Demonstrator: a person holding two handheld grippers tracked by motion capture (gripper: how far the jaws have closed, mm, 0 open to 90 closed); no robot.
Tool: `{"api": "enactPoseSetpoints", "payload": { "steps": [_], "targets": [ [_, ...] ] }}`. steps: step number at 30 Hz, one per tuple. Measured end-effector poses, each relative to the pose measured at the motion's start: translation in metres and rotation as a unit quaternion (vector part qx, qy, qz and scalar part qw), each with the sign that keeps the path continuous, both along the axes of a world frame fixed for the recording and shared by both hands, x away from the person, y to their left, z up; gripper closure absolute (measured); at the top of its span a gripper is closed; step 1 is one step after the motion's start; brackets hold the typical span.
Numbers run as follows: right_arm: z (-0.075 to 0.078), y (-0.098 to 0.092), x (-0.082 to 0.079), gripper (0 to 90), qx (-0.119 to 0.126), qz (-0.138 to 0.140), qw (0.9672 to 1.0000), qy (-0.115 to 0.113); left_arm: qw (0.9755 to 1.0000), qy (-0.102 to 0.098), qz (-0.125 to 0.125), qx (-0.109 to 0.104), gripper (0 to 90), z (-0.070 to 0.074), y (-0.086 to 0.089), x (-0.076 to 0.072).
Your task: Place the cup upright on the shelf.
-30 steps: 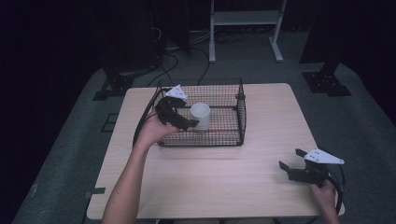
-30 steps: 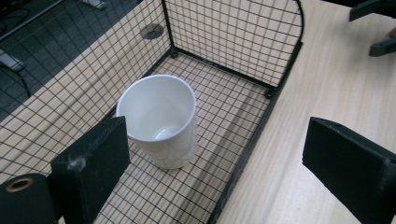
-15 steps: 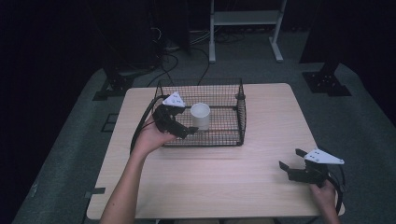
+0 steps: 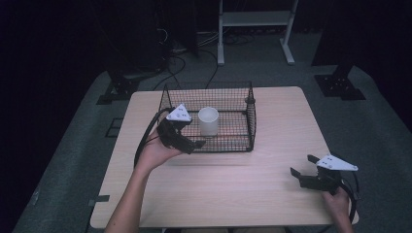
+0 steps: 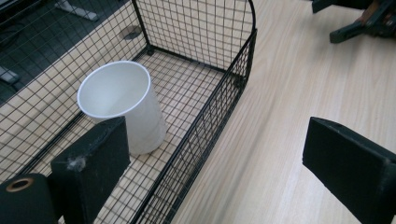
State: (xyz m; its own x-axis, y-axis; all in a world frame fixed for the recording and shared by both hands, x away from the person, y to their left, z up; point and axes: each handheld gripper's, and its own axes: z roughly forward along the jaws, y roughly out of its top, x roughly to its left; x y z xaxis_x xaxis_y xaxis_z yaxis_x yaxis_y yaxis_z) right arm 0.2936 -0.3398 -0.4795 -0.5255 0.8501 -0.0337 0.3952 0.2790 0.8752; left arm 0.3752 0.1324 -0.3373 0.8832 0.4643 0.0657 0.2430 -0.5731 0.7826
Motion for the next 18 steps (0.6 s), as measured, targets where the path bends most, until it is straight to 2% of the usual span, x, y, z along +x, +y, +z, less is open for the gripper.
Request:
{"api": "enactPoseSetpoints", "payload": {
  "steps": [14, 18],
  "targets": [
    [0.0, 0.0, 0.0, 13.1, -0.001, -0.001, 1.0, 0.001, 1.0, -0.002, -0.002, -0.002, 6.5, -0.012, 0.007, -0.017],
    [0.0, 0.0, 0.0, 13.1, -0.001, -0.001, 1.0, 0.001, 0.9999, -0.005, 0.001, -0.009, 6.5, -0.015, 0.01, -0.023]
  ]
}}
